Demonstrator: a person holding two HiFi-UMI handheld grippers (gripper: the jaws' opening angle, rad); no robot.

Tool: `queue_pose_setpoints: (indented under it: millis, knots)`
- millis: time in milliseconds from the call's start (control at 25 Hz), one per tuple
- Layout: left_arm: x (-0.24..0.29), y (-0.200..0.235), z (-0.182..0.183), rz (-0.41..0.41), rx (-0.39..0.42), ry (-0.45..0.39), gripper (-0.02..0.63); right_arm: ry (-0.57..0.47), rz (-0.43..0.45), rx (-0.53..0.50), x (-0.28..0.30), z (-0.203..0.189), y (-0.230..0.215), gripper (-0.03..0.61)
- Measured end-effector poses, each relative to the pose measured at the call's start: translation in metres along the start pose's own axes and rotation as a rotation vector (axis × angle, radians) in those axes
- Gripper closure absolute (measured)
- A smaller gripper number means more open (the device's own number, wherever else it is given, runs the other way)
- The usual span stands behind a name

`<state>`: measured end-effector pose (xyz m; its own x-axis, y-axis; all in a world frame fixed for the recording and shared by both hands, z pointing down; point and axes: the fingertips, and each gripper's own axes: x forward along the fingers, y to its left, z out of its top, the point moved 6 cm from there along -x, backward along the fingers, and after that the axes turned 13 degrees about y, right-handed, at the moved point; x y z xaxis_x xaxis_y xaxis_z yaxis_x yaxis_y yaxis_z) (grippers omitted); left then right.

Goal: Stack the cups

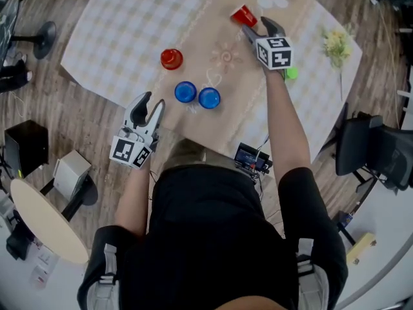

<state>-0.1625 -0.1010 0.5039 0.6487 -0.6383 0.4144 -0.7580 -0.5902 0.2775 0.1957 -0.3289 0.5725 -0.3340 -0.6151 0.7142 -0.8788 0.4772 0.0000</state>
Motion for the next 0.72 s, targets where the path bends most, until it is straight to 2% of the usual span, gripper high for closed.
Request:
queue_pose_setpoints:
  millis: [160, 440, 560, 640, 720]
  knots:
    - [0.005, 0.004, -0.004, 0.006, -0.015, 0.016, 0.453, 0.047, -0.004, -0.048, 0.016, 0.000, -0.005, 0.274]
    - [0.010, 0.007, -0.005, 0.011, -0.022, 0.025, 0.453, 0.121, 0.012, -0.076, 0.032, -0.005, -0.003, 0.273]
    - [0.011, 0.007, -0.005, 0.011, -0.024, 0.023, 0.453, 0.136, 0.012, -0.070, 0.035, -0.009, -0.004, 0.298]
    - [0.011, 0.007, -0.004, 0.011, -0.022, 0.018, 0.453, 0.132, 0.005, -0.075, 0.032, -0.008, -0.004, 0.341]
    - [0.009, 0.008, -0.002, 0.012, -0.020, 0.010, 0.453, 0.124, 0.000, -0.079, 0.028, -0.006, -0.003, 0.341]
